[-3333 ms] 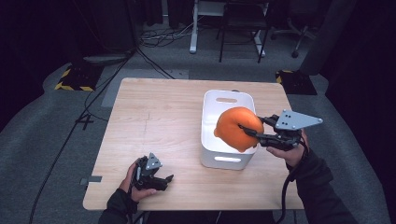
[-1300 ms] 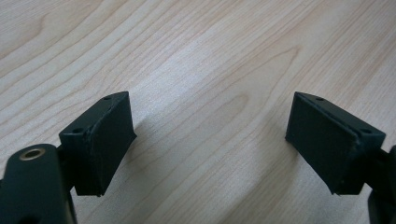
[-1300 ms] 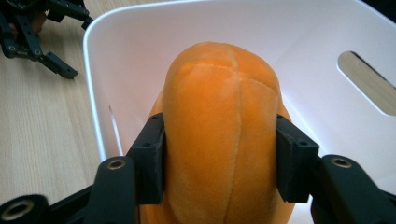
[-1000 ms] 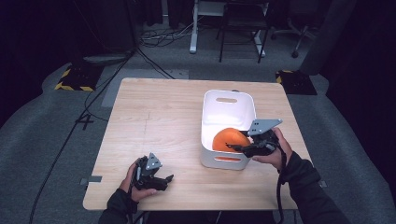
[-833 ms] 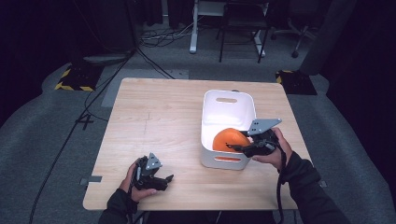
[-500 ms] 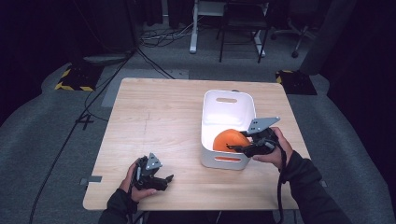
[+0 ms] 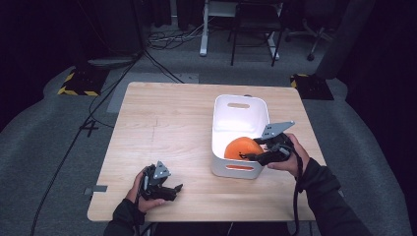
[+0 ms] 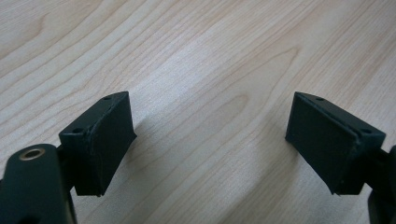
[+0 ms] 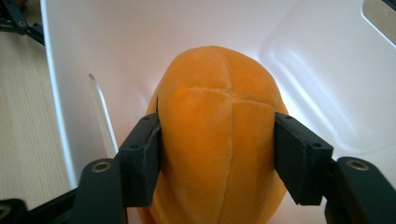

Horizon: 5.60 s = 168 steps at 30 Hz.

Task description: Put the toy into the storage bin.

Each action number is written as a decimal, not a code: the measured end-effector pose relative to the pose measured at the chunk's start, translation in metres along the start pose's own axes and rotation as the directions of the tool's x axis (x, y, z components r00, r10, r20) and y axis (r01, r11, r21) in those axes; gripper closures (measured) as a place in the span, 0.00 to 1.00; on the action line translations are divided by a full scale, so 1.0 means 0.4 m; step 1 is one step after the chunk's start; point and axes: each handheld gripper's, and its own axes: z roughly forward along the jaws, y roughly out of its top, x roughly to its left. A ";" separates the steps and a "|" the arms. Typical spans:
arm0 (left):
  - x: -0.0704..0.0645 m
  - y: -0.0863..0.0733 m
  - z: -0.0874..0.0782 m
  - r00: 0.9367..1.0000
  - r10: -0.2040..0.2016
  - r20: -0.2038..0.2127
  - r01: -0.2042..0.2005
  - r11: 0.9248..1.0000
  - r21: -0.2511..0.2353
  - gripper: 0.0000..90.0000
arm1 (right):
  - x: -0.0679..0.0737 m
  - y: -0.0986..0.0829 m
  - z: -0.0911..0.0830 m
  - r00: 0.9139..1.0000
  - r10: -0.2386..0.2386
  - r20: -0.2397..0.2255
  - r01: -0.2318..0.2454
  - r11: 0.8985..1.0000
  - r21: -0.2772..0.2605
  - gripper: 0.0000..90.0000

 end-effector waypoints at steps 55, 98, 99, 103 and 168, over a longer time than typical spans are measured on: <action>0.000 0.000 0.000 1.000 -0.002 0.000 0.002 1.000 -0.001 0.17 | 0.004 -0.008 -0.038 0.993 0.046 0.106 -0.027 0.984 -0.174 0.27; 0.000 0.001 0.001 1.000 -0.003 0.002 0.003 1.000 -0.001 0.17 | -0.045 -0.094 -0.147 0.965 0.118 0.234 -0.067 0.974 -0.219 0.26; 0.000 0.001 0.001 1.000 -0.003 0.002 0.003 1.000 -0.001 0.17 | -0.046 -0.096 -0.150 0.965 0.120 0.232 -0.068 0.973 -0.220 0.26; 0.000 0.001 0.001 1.000 -0.003 0.002 0.003 1.000 -0.001 0.17 | -0.048 -0.107 -0.159 0.965 0.122 0.234 -0.068 0.972 -0.226 0.26; 0.000 0.001 0.001 1.000 -0.003 0.002 0.003 1.000 -0.001 0.17 | -0.049 -0.326 -0.078 0.955 0.156 0.251 -0.156 0.988 -0.021 0.27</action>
